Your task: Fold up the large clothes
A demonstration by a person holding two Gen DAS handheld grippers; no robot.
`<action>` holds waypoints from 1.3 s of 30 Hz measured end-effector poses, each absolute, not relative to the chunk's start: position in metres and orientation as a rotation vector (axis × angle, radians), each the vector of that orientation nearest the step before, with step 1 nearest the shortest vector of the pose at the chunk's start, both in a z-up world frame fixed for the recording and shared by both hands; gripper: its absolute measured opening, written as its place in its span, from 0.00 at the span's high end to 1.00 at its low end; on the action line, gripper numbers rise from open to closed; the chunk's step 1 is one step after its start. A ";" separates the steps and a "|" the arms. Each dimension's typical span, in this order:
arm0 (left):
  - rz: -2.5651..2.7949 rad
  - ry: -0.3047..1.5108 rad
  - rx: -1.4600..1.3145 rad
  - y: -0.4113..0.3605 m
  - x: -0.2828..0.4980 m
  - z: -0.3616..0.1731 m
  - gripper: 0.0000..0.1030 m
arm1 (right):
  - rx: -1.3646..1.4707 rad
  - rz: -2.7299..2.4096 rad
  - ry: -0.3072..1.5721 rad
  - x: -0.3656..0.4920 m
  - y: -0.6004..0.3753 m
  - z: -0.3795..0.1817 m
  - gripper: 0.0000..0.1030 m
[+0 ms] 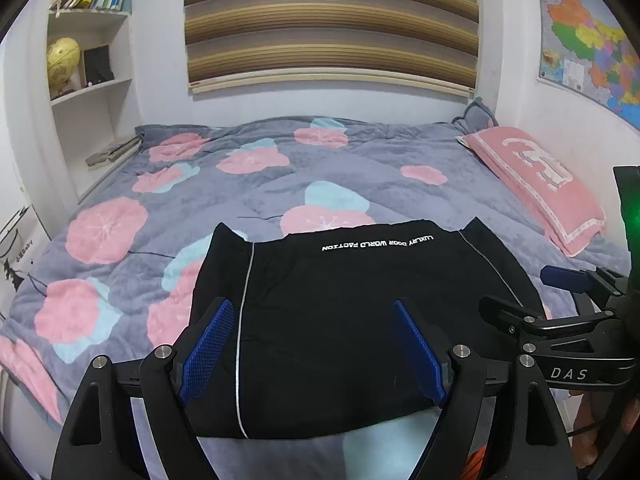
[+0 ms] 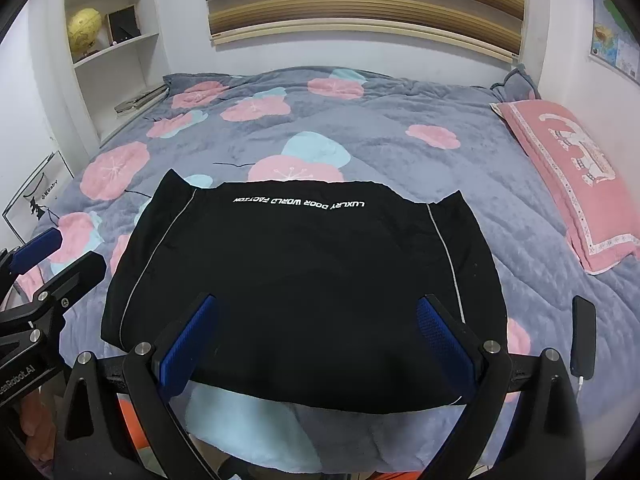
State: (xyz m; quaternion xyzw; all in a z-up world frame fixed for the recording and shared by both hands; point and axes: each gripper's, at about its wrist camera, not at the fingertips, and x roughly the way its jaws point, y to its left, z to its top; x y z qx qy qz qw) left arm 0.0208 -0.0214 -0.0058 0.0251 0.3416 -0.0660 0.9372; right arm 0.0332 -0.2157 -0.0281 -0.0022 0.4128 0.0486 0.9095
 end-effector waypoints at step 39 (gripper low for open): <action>-0.175 0.751 0.060 -0.025 0.033 -0.017 0.20 | 0.018 0.095 0.875 0.036 -0.216 -0.032 0.03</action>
